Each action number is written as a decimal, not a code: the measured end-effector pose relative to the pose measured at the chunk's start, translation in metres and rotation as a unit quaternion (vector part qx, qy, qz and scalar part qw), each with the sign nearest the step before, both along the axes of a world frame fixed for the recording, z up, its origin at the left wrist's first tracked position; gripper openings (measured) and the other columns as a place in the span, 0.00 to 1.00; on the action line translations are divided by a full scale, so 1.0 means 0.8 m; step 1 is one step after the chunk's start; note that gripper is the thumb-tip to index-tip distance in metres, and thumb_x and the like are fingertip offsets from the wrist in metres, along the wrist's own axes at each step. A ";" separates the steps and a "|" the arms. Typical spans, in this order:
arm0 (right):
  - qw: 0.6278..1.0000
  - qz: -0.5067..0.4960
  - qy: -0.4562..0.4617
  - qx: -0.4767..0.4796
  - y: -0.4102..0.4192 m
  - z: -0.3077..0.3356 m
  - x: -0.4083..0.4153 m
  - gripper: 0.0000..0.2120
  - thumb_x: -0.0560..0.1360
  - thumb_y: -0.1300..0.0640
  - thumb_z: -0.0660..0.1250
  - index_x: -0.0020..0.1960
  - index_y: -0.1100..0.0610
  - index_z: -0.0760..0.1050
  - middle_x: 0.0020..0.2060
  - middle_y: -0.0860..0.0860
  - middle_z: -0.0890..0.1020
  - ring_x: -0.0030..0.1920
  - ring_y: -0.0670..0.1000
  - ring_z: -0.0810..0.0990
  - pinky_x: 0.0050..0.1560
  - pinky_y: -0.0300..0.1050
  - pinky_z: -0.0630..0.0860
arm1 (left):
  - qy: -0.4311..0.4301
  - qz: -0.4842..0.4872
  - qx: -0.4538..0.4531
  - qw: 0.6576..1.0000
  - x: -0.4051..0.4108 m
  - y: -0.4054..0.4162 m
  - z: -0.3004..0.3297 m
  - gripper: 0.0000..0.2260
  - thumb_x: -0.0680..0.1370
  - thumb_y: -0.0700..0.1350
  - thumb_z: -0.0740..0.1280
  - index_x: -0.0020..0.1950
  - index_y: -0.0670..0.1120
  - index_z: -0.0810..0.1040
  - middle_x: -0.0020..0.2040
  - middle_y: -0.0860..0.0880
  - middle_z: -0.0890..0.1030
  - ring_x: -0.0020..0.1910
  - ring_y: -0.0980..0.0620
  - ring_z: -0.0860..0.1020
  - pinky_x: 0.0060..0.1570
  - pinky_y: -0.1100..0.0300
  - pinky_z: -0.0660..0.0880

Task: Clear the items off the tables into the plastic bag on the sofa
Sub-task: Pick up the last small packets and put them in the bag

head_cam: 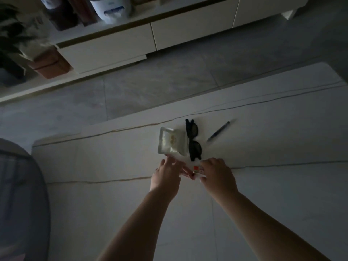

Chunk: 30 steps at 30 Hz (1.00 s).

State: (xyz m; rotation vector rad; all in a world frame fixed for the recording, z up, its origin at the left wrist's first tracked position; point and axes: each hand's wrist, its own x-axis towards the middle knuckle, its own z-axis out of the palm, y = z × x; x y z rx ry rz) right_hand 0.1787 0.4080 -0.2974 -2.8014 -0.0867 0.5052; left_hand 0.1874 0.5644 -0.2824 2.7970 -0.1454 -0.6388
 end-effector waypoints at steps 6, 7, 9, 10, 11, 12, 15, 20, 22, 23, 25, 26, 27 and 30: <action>0.997 -0.002 -0.034 -0.063 -0.001 -0.022 0.004 0.09 0.64 0.63 0.74 0.43 0.56 0.80 0.36 0.54 0.80 0.37 0.57 0.78 0.33 0.45 0.71 | -0.007 0.021 0.003 1.000 0.012 -0.001 -0.027 0.15 0.76 0.51 0.68 0.62 0.53 0.74 0.60 0.49 0.69 0.61 0.47 0.70 0.56 0.52 0.76; 0.997 0.005 -0.032 -0.066 -0.001 -0.021 0.006 0.09 0.61 0.62 0.76 0.40 0.56 0.79 0.33 0.54 0.79 0.34 0.57 0.78 0.30 0.43 0.70 | -0.012 0.022 0.016 1.000 0.012 -0.001 -0.029 0.13 0.76 0.49 0.68 0.61 0.51 0.74 0.58 0.48 0.69 0.60 0.46 0.71 0.54 0.52 0.76; 0.997 0.008 -0.034 -0.075 -0.003 -0.017 0.007 0.11 0.59 0.60 0.77 0.37 0.58 0.78 0.31 0.54 0.78 0.31 0.56 0.78 0.28 0.42 0.68 | -0.028 0.016 0.038 0.999 0.010 0.000 -0.032 0.11 0.77 0.46 0.67 0.59 0.48 0.74 0.57 0.47 0.70 0.59 0.45 0.71 0.54 0.52 0.75; 0.998 0.005 -0.022 -0.066 -0.004 -0.014 0.006 0.10 0.63 0.59 0.75 0.41 0.59 0.77 0.35 0.55 0.78 0.35 0.57 0.78 0.31 0.43 0.69 | -0.041 0.009 0.049 0.998 0.009 0.000 -0.032 0.10 0.78 0.45 0.66 0.59 0.48 0.75 0.58 0.46 0.70 0.59 0.45 0.70 0.56 0.52 0.73; 0.998 -0.008 -0.023 -0.055 -0.005 -0.013 0.006 0.09 0.69 0.57 0.70 0.47 0.59 0.76 0.41 0.56 0.78 0.42 0.57 0.79 0.36 0.44 0.69 | -0.053 -0.002 0.062 0.997 0.007 0.001 -0.033 0.10 0.78 0.45 0.66 0.59 0.48 0.75 0.59 0.47 0.71 0.60 0.45 0.70 0.58 0.53 0.72; 0.998 -0.022 -0.017 -0.048 -0.008 -0.013 0.007 0.10 0.73 0.55 0.65 0.52 0.58 0.75 0.47 0.55 0.77 0.47 0.56 0.78 0.40 0.44 0.68 | -0.064 -0.010 0.071 0.995 0.005 0.001 -0.033 0.10 0.78 0.45 0.65 0.59 0.48 0.76 0.59 0.47 0.72 0.60 0.46 0.70 0.59 0.54 0.70; 0.999 -0.046 -0.015 -0.019 -0.017 -0.006 0.004 0.11 0.76 0.53 0.60 0.56 0.56 0.73 0.50 0.54 0.75 0.49 0.54 0.77 0.39 0.41 0.65 | -0.063 -0.004 0.064 0.996 0.003 0.003 -0.024 0.09 0.80 0.47 0.62 0.58 0.48 0.76 0.56 0.49 0.77 0.59 0.48 0.71 0.59 0.57 0.67; 0.996 -0.090 0.001 0.014 -0.035 0.026 -0.008 0.12 0.76 0.51 0.58 0.51 0.57 0.76 0.43 0.51 0.73 0.42 0.52 0.76 0.36 0.41 0.65 | 0.027 0.081 -0.006 0.996 0.001 -0.006 0.015 0.11 0.82 0.52 0.55 0.56 0.45 0.70 0.49 0.46 0.81 0.48 0.44 0.79 0.48 0.52 0.75; 0.993 -0.115 0.006 0.020 -0.044 0.046 -0.015 0.12 0.78 0.51 0.57 0.52 0.56 0.76 0.44 0.53 0.76 0.45 0.54 0.77 0.38 0.41 0.66 | 0.052 0.105 -0.038 0.992 -0.001 -0.013 0.030 0.11 0.82 0.51 0.57 0.60 0.46 0.69 0.52 0.45 0.80 0.49 0.44 0.80 0.45 0.53 0.76; 0.992 -0.124 0.005 0.021 -0.049 0.057 -0.019 0.13 0.79 0.50 0.56 0.54 0.55 0.75 0.45 0.53 0.77 0.46 0.54 0.78 0.38 0.42 0.66 | 0.064 0.105 -0.050 0.991 -0.002 -0.017 0.038 0.12 0.82 0.49 0.58 0.64 0.47 0.68 0.54 0.45 0.80 0.51 0.44 0.79 0.45 0.53 0.76; 0.990 -0.140 0.004 0.031 -0.058 0.080 -0.029 0.13 0.80 0.50 0.55 0.55 0.54 0.75 0.46 0.51 0.78 0.47 0.53 0.78 0.38 0.42 0.67 | 0.089 0.098 -0.081 0.988 -0.006 -0.028 0.054 0.16 0.81 0.46 0.59 0.69 0.49 0.65 0.58 0.44 0.78 0.54 0.45 0.78 0.48 0.54 0.76; 0.988 -0.146 0.006 0.041 -0.065 0.092 -0.036 0.13 0.80 0.50 0.55 0.55 0.53 0.75 0.47 0.50 0.79 0.48 0.52 0.78 0.39 0.42 0.68 | 0.102 0.099 -0.100 0.985 -0.010 -0.036 0.062 0.17 0.81 0.46 0.59 0.69 0.49 0.65 0.59 0.44 0.77 0.55 0.44 0.78 0.50 0.53 0.77; 0.987 -0.153 0.012 0.052 -0.072 0.104 -0.044 0.13 0.80 0.49 0.55 0.56 0.52 0.75 0.48 0.50 0.80 0.49 0.52 0.79 0.40 0.42 0.68 | 0.118 0.102 -0.117 0.981 -0.014 -0.045 0.071 0.17 0.81 0.46 0.58 0.70 0.50 0.65 0.58 0.44 0.76 0.54 0.44 0.78 0.52 0.50 0.78; 0.980 -0.185 0.018 0.065 -0.096 0.149 -0.079 0.13 0.80 0.46 0.56 0.57 0.52 0.74 0.49 0.50 0.82 0.51 0.52 0.79 0.39 0.40 0.66 | 0.159 0.085 -0.142 0.973 -0.039 -0.079 0.110 0.19 0.81 0.46 0.56 0.72 0.54 0.62 0.58 0.42 0.72 0.55 0.42 0.77 0.57 0.48 0.76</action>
